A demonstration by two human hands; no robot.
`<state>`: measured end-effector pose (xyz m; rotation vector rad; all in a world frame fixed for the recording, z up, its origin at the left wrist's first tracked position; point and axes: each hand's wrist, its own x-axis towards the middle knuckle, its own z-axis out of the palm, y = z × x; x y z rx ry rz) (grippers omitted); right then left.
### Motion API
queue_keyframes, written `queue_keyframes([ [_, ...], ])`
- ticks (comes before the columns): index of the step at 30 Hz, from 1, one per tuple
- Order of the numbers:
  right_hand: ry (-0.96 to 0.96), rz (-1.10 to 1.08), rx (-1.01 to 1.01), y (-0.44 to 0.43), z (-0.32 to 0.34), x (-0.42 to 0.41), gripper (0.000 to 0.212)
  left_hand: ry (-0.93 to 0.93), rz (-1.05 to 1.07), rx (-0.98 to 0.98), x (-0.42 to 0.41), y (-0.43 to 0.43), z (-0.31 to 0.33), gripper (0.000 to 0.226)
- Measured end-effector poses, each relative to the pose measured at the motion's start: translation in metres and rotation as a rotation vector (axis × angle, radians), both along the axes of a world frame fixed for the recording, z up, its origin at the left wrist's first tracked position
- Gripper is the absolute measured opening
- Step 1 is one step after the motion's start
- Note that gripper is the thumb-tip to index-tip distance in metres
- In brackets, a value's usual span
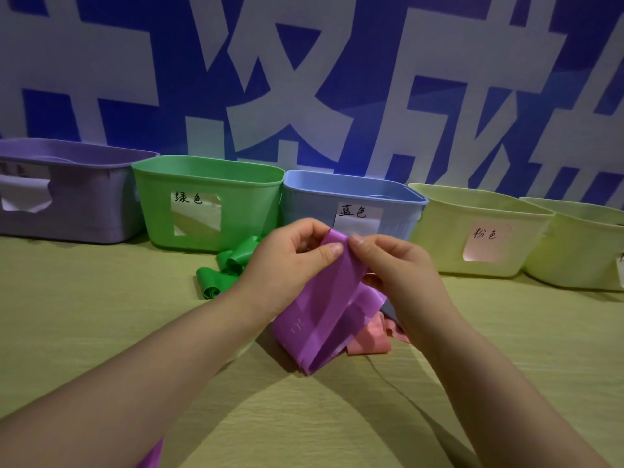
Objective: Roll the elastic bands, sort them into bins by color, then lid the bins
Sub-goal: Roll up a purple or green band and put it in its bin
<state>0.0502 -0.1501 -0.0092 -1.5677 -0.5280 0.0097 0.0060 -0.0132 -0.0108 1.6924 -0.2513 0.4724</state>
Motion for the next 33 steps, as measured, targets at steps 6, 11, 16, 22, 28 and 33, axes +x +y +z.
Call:
queue_keyframes([
  [6,0.14,0.067,0.064,-0.0015,0.001,-0.0009,0.017,-0.033,-0.017,-0.068,0.0021,0.0003,-0.0001,0.023],
  [11,0.232,0.061,0.071,-0.0026,0.001,0.0007,0.014,-0.079,-0.047,0.001,-0.0002,-0.0006,-0.001,0.03],
  [16,0.248,0.064,0.064,-0.0022,0.0006,0.002,0.01,-0.11,0.065,0.085,0.0047,-0.0007,-0.0045,0.032],
  [22,0.042,0.011,0.028,-0.0021,0.0,0.0012,0.019,-0.155,0.24,0.165,0.0058,0.0023,-0.0056,0.034],
  [28,-0.297,-0.244,-0.241,0.002,-0.0032,0.0001,0.022,-0.172,0.349,0.276,0.0083,0.0026,-0.0086,0.022],
  [33,-0.498,-0.342,-0.382,0.0024,-0.0033,-0.003,0.009,-0.253,0.464,0.477,0.0065,0.0022,-0.0079,0.013],
])
